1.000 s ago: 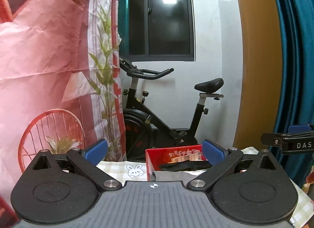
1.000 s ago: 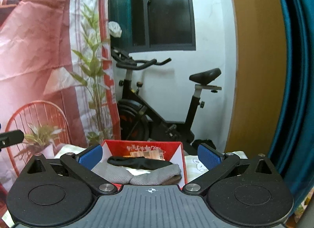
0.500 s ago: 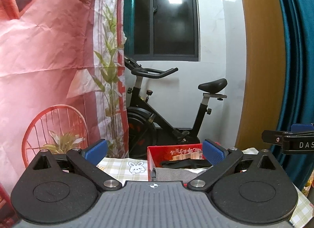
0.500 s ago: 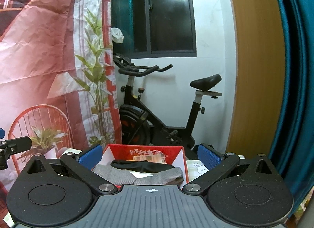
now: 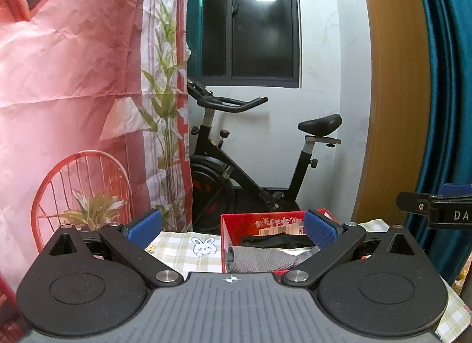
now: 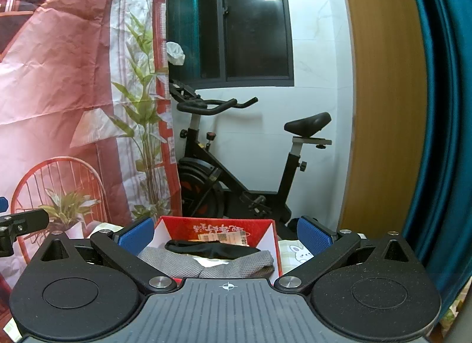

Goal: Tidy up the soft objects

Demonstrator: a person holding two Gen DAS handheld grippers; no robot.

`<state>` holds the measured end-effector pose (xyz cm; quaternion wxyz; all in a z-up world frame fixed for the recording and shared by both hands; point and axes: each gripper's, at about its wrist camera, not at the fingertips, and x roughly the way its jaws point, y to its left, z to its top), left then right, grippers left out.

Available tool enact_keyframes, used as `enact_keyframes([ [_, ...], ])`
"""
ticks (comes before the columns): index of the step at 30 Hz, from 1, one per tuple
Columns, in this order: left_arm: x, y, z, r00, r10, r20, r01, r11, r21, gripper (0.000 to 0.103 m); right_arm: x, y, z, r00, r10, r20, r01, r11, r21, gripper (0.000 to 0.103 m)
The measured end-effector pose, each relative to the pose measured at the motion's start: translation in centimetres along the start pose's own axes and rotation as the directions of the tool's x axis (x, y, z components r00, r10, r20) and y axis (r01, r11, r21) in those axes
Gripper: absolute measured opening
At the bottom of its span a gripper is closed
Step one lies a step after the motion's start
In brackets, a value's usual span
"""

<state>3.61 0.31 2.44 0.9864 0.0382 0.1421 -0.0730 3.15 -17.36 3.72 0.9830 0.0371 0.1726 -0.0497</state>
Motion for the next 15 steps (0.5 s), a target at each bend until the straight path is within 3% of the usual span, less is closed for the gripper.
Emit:
enact_keyframes([
  [15, 0.25, 0.04, -0.22, 1.000, -0.004, -0.020, 0.004, 1.000, -0.006, 0.103, -0.06, -0.30, -0.04, 1.000, -0.002, 0.001, 0.002, 1.000, 0.002, 0.103],
])
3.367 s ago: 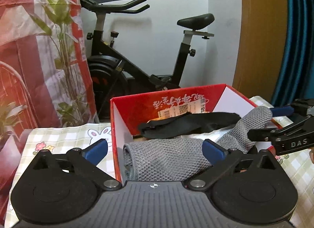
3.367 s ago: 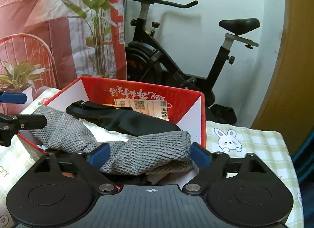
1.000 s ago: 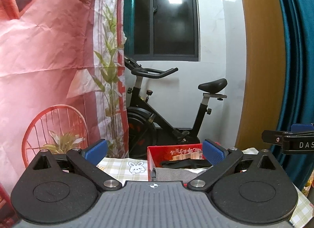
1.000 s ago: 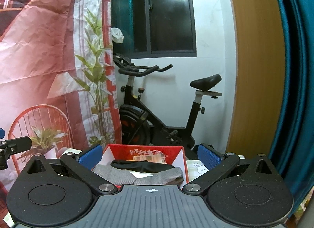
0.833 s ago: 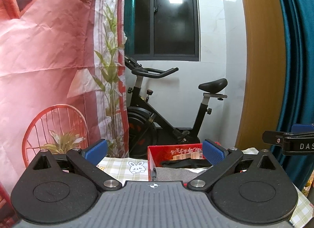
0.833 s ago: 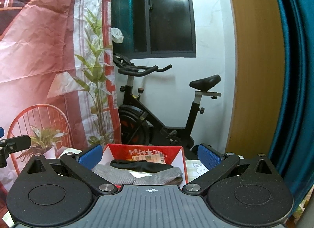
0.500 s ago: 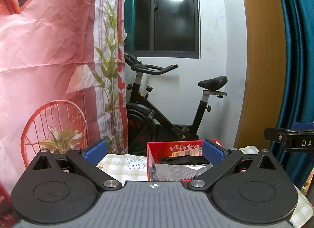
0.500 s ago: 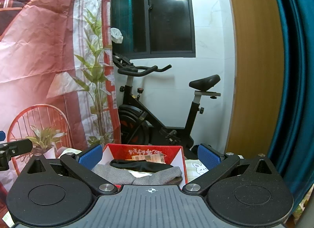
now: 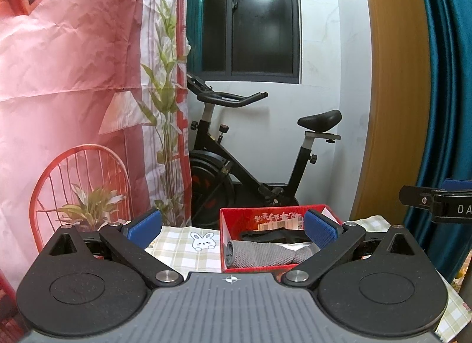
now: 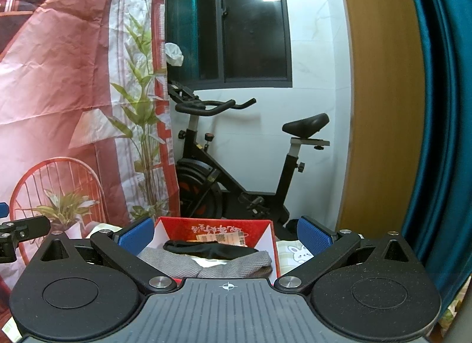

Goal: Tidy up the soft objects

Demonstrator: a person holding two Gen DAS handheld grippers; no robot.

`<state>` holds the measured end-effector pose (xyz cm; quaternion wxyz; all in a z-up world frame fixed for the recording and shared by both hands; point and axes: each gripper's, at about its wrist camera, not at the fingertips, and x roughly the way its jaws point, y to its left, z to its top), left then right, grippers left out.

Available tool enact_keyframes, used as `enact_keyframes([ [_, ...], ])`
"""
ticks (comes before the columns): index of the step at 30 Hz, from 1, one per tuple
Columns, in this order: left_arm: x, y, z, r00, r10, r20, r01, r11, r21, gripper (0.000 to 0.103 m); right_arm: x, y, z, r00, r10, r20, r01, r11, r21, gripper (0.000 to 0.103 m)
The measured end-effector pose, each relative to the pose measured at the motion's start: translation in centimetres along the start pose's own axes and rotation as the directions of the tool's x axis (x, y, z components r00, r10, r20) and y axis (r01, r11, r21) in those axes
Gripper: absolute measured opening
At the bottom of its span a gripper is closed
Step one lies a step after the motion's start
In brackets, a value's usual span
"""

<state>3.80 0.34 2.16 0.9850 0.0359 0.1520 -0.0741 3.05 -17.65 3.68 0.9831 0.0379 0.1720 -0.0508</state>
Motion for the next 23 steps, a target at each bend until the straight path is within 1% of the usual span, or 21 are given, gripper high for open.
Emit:
enact_keyframes([
  [23, 0.14, -0.12, -0.42, 1.000, -0.005, -0.010, 0.005, 1.000, -0.003, 0.103, 0.05, 0.00, -0.12, 1.000, -0.003, -0.003, 0.003, 1.000, 0.001, 0.103],
])
